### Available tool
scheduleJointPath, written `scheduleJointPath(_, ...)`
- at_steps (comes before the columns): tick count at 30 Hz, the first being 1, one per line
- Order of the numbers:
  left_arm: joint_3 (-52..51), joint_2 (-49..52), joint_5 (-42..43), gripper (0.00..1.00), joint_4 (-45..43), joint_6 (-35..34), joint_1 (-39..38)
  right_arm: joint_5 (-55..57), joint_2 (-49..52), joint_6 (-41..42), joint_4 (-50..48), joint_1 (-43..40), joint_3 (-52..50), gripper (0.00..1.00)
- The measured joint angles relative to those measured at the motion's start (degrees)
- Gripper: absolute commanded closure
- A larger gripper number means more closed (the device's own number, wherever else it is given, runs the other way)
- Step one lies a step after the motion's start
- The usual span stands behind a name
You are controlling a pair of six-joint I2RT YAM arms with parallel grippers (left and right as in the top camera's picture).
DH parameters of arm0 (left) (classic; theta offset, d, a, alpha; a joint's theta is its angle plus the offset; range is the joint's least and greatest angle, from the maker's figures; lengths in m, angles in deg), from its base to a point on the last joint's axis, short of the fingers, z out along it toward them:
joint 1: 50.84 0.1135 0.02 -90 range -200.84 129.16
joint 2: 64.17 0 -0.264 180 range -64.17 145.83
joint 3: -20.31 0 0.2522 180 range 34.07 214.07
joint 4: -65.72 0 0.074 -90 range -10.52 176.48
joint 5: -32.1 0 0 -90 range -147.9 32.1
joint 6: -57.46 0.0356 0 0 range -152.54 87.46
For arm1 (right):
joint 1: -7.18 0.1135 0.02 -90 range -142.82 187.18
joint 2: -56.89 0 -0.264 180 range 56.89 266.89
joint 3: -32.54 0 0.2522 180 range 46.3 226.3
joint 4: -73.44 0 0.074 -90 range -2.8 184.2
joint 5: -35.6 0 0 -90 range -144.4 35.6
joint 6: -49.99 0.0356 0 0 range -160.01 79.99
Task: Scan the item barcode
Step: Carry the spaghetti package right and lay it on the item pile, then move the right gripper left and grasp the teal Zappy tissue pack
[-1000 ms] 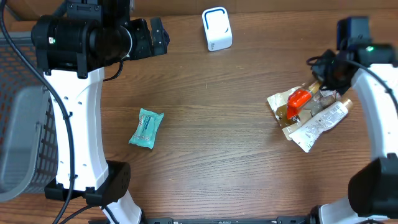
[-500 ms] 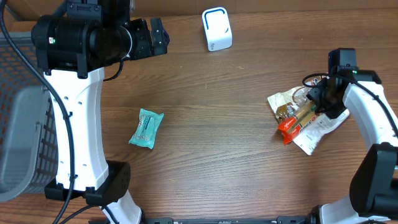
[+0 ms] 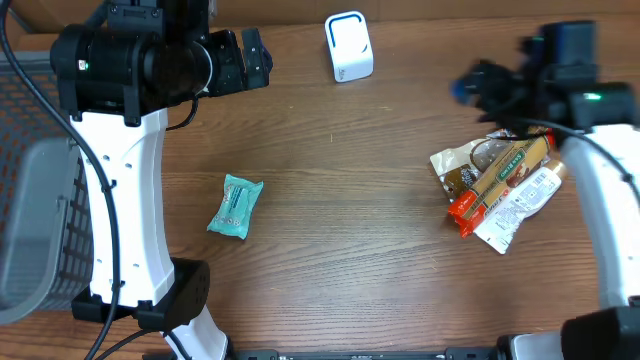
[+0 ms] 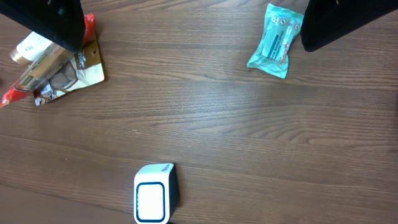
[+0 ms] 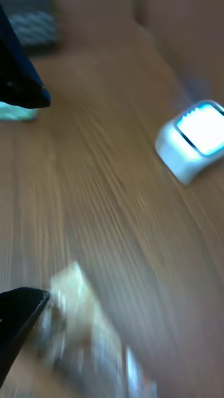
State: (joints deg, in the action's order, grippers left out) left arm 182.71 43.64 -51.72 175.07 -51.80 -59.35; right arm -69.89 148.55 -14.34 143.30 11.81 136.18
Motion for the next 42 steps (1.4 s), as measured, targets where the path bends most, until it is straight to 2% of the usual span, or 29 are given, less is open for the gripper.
scheduleJointPath(9, 0.00, 0.00, -0.02, 0.01, 0.00, 0.00, 0.00, -5.44, 12.15, 1.99, -11.80, 19.50, -0.87, 0.08)
scheduleJointPath(19, 0.00, 0.00, 0.00, 0.01, -0.02, 0.00, 0.00, -5.66, 26.29, 3.76, -37.83, 36.35, -1.29, 0.07)
scheduleJointPath(22, 0.00, 0.00, 0.00, 0.00, -0.02, 0.00, 0.00, -2.99, 31.21, 0.85, -37.16, 41.51, 1.31, 0.03)
scheduleJointPath(29, 0.00, 0.00, 0.00, 0.01, -0.02, 0.00, 0.00, 3.50, 36.28, -4.13, -35.06, 45.13, 8.41, 0.02)
scheduleJointPath(36, 0.00, 0.00, 0.00, 0.00, 0.00, 0.00, 0.00, 7.15, 39.47, -8.59, -34.97, 47.60, 8.87, 0.02)
scheduleJointPath(42, 0.00, 0.00, 0.00, 0.01, 0.00, 0.00, 0.00, 13.51, 40.04, -10.25, -31.15, 51.12, 8.90, 0.02)
